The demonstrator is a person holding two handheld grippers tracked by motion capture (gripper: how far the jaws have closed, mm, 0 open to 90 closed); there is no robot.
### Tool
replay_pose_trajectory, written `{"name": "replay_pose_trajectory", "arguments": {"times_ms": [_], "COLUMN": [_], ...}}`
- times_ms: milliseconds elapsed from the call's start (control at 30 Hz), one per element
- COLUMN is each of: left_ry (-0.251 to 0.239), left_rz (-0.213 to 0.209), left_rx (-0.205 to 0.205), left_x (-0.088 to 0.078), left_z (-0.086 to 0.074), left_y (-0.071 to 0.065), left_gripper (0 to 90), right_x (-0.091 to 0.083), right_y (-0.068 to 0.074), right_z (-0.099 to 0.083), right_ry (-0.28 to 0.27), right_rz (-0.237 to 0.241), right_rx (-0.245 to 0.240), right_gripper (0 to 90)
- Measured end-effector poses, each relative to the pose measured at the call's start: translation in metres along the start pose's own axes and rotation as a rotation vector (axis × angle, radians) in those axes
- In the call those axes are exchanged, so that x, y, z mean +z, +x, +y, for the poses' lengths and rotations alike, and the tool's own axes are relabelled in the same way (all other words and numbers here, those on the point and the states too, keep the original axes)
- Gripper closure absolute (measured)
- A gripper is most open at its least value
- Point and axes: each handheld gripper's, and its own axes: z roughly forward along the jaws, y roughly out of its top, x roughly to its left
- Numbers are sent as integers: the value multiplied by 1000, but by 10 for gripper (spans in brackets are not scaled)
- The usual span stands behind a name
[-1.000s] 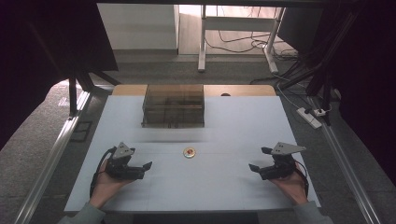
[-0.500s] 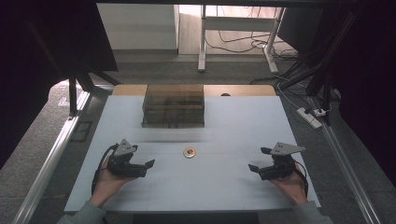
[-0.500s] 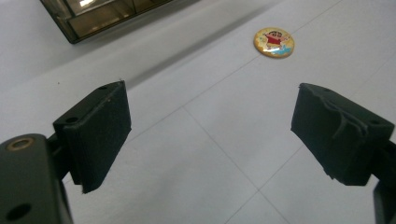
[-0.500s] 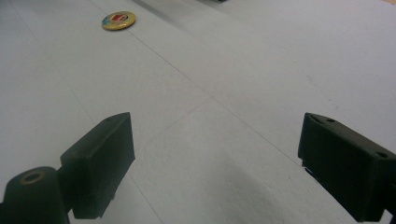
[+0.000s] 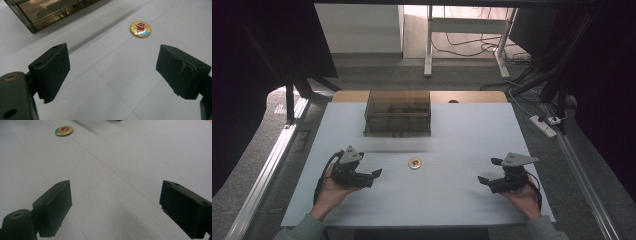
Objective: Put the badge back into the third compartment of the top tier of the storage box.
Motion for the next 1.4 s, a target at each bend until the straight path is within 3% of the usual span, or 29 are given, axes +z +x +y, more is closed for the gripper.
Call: {"name": "replay_pose_trajectory", "arguments": {"times_ms": [500,700,1400], "left_ry": [5,9,51], "left_rz": [-15,-29,-79], "left_rx": [6,33,67], "left_x": [6,9,36], "left_z": [14,22,43], "left_y": [0,-4,-6], "left_gripper": [125,125,128], "right_x": [0,1,2], "right_y": [0,0,0], "right_z": [0,0,-1], "right_ry": [-2,-6,11], "right_rz": [0,0,-1], "right_rx": [-3,1,-3], "right_gripper": [108,108,111]}}
